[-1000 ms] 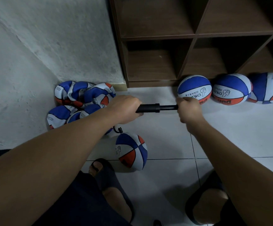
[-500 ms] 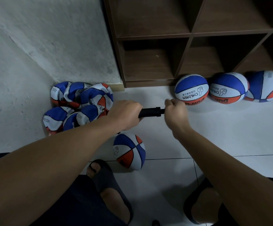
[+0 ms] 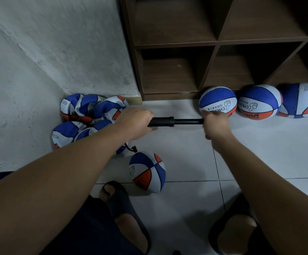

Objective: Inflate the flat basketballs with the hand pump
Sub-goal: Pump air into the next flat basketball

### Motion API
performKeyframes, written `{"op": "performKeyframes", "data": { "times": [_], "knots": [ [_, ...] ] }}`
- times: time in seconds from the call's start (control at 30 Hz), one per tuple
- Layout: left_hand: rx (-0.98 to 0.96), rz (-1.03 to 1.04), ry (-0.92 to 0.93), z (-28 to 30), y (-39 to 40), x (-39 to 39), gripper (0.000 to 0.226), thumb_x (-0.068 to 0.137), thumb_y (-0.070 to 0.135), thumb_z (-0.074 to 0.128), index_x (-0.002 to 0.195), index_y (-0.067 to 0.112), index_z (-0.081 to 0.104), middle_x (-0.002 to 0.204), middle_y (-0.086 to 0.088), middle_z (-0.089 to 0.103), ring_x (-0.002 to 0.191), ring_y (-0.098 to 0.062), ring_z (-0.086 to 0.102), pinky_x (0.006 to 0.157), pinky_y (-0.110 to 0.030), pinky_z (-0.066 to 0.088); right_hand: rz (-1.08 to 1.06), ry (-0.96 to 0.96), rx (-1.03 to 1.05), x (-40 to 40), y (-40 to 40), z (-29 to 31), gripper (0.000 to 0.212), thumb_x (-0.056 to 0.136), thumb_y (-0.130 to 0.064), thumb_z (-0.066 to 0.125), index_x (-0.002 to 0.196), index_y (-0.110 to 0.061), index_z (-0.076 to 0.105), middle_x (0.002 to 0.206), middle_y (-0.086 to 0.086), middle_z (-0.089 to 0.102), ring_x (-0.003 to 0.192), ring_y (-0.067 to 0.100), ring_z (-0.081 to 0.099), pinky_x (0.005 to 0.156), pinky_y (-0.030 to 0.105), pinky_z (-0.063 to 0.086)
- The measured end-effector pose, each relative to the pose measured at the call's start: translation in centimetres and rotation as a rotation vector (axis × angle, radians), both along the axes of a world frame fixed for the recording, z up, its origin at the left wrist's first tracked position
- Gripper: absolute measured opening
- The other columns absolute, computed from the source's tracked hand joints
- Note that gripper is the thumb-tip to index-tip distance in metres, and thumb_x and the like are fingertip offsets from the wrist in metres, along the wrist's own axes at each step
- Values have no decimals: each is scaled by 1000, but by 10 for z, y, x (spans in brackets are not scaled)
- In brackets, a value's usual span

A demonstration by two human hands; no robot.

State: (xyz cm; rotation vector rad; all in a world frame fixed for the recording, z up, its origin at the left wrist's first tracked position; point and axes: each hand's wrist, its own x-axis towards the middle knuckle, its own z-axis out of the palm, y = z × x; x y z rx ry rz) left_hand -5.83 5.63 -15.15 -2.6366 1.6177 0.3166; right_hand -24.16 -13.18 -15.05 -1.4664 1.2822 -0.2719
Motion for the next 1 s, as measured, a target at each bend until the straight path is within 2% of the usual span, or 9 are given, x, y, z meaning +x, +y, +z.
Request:
{"op": "performKeyframes", "data": {
  "times": [0.13,0.3,0.47,0.57,0.67,0.8,0.9,0.97,1.0],
  "knots": [
    [13,39,-25,-5,7,7,32,102,56,63,82,32,53,72,9,55,59,-9,52,52,-30,39,-105,-23,21,-8,-16,-1,7,96,-24,58,89,-22,59,86,6,55,78,27,45,55,31,37],
    [-30,-13,-6,-2,-4,-14,19,102,38,64,87,28,59,73,7,59,61,-13,57,47,-28,31,-41,-28,-163,6,19,1,26,106,-29,50,88,-13,62,91,7,64,86,27,58,82,41,50],
    [-73,-34,-6,3,-11,-25,14,101,33,67,92,27,57,74,7,54,65,-18,57,50,-30,29,60,-27,-301,18,46,8,34,112,-32,46,92,-9,62,80,5,61,71,18,55,68,38,45],
    [-72,-62,-17,3,-12,-31,12,101,34,65,93,28,59,73,7,55,65,-20,60,52,-30,32,88,-21,-233,20,53,3,35,112,-33,45,89,-11,60,76,5,58,69,22,55,65,39,44],
    [-81,-78,-24,3,-11,-28,17,101,33,65,90,29,53,69,9,49,59,-15,52,49,-28,24,104,-10,-198,18,53,3,36,112,-35,46,89,-11,60,74,5,55,67,22,54,63,39,44],
    [-94,-62,4,7,-13,-25,18,101,33,64,87,28,56,68,9,50,55,-8,47,48,-28,25,153,-11,-115,16,38,13,36,110,-37,51,97,-6,64,74,3,50,67,19,49,63,37,41],
    [-65,-6,8,6,-9,-10,25,100,35,64,80,32,51,72,8,57,59,-8,52,51,-29,40,63,2,-86,8,9,16,32,98,-39,59,84,-10,65,72,5,52,70,27,48,63,41,41],
    [-6,59,14,3,-1,6,27,99,39,64,77,32,52,74,7,61,61,-12,58,57,-35,55,-33,10,-40,2,-9,16,22,93,-33,61,79,-16,60,75,7,53,74,27,46,58,37,38],
    [13,80,28,1,2,10,28,100,43,64,77,32,53,73,7,60,61,-13,59,57,-35,55,-64,15,-15,-1,-15,16,17,94,-29,61,81,-18,59,79,7,53,76,27,45,56,34,37]
  ]
}}
